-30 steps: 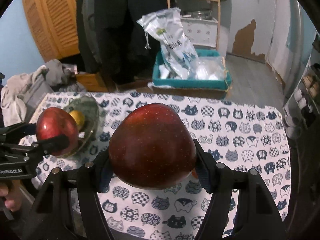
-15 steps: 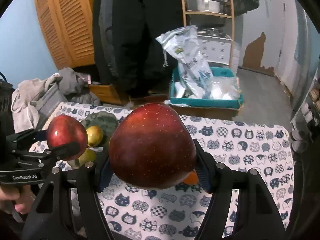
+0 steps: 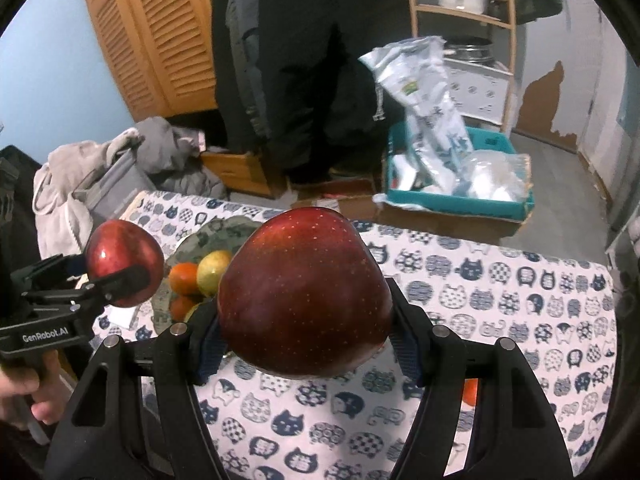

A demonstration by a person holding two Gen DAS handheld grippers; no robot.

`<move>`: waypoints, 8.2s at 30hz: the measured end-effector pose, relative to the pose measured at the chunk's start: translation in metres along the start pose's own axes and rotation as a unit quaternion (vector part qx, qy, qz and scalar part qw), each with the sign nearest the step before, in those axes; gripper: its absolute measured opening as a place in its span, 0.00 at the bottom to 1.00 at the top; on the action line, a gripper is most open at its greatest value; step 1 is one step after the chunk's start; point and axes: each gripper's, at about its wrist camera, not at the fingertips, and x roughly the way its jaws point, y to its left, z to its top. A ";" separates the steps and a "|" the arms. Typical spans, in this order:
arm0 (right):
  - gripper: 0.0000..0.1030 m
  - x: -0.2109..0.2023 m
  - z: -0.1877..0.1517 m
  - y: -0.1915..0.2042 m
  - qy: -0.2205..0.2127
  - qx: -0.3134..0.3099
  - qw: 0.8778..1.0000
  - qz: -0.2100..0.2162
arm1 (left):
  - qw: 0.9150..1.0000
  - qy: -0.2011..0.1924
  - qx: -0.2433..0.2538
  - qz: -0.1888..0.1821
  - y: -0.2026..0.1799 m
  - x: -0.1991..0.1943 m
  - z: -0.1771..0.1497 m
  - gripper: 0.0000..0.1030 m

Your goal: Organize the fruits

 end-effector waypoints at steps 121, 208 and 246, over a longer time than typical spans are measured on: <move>0.78 -0.064 -0.015 -0.029 -0.021 -0.024 0.994 -0.101 | 0.998 -0.029 0.038 -0.030 -0.050 -0.026 -0.014 0.84; 0.43 0.039 -0.133 -0.245 0.133 0.157 0.965 -0.165 | 0.973 0.143 0.170 -0.064 -0.245 0.188 -0.064 0.84; 0.43 0.027 -0.114 -0.232 0.108 0.136 0.971 -0.167 | 0.975 0.134 0.161 -0.075 -0.252 0.185 -0.056 0.62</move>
